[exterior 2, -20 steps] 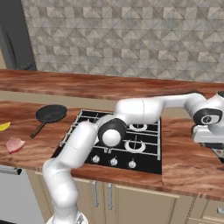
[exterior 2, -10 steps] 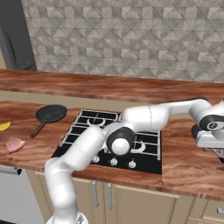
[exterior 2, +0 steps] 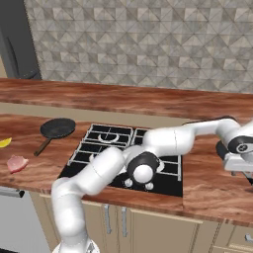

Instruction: Place both pans onto different burners. Then place the lemon wedge and the steak on different pans.

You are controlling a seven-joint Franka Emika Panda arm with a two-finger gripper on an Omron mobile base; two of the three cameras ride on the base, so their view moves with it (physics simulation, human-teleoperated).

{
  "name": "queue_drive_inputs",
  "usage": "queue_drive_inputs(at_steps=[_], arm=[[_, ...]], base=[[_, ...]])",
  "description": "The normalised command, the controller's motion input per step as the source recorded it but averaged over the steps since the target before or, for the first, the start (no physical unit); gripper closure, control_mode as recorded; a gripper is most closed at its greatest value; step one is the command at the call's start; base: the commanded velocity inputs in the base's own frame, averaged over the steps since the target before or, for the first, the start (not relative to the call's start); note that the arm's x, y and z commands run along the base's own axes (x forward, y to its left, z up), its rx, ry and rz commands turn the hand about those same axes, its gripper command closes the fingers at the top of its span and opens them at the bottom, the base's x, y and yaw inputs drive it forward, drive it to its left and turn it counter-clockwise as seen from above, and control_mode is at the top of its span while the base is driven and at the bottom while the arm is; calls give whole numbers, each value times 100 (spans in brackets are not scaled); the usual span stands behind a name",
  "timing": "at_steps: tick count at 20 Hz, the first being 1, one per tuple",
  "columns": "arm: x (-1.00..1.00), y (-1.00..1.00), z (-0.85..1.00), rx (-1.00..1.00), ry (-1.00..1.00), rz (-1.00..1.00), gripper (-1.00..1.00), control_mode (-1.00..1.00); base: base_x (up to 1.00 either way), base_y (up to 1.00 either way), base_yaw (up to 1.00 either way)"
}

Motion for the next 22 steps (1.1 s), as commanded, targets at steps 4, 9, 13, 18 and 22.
queue_drive_inputs(at_steps=[4, 9, 13, 18, 22], arm=[[4, -19, -8, 0, 5, 0, -100, -100], [2, -15, -11, 0, 6, 0, -100, -100], [8, -9, -9, 0, 6, 0, -100, -100], [20, -4, -8, 0, 4, 0, -100, -100], [24, -8, -1, 0, 4, 0, -100, -100]], base=[[0, 0, 0], [0, 0, 0], [0, 0, 0], [0, 0, 0], [0, 0, 0]])
